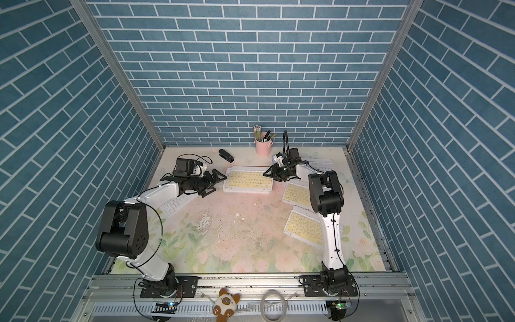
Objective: Stack the numeric keypads
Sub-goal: Place the numeric keypad at the numeric keypad.
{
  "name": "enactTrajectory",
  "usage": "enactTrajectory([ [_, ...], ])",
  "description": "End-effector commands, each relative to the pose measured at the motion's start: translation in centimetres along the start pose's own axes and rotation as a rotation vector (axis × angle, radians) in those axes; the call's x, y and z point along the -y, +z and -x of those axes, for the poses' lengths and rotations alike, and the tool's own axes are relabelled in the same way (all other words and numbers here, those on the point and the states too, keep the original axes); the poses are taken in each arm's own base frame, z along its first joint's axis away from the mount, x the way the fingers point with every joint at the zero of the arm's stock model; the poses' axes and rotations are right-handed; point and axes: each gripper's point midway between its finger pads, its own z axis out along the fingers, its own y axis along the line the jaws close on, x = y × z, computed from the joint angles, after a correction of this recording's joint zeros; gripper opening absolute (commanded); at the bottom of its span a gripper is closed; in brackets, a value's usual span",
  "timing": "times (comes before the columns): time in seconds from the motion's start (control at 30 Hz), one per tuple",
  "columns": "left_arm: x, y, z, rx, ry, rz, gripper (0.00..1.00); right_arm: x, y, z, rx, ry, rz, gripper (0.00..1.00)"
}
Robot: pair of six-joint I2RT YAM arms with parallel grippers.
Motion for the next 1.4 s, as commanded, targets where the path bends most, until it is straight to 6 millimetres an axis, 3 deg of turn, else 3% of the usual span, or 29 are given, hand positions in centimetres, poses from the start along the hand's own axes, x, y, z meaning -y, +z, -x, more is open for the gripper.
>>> enactTrajectory([
  [0.0,0.2,0.3,0.1,-0.004,0.018,-0.002,0.99,-0.6,-1.5,0.6,0.002,-0.091,-0.059,0.40],
  [0.37,0.3,0.5,0.1,-0.008,0.020,-0.004,1.00,1.6,-2.3,0.8,-0.025,-0.097,-0.226,0.40],
  [0.83,0.6,0.4,0.3,-0.014,0.034,0.001,1.00,2.5,-3.0,0.9,-0.006,-0.039,-0.303,0.41],
  [0.93,0.6,0.2,0.6,-0.010,0.053,0.021,1.00,2.5,-3.8,0.7,0.029,-0.013,-0.333,0.46],
  [1.13,0.2,0.3,1.2,-0.006,0.072,0.060,1.00,2.0,-4.0,0.1,0.078,0.053,-0.336,0.67],
  [1.17,0.1,0.4,1.3,-0.005,0.072,0.066,0.99,0.8,-4.8,0.7,0.110,0.043,-0.336,0.72],
  [1.3,-0.1,0.7,1.4,-0.007,0.065,0.065,1.00,0.6,-4.3,1.0,0.121,0.082,-0.379,0.76],
  [1.37,-0.1,0.6,1.3,-0.008,0.066,0.064,1.00,1.7,-3.0,0.7,0.102,0.102,-0.401,0.81],
])
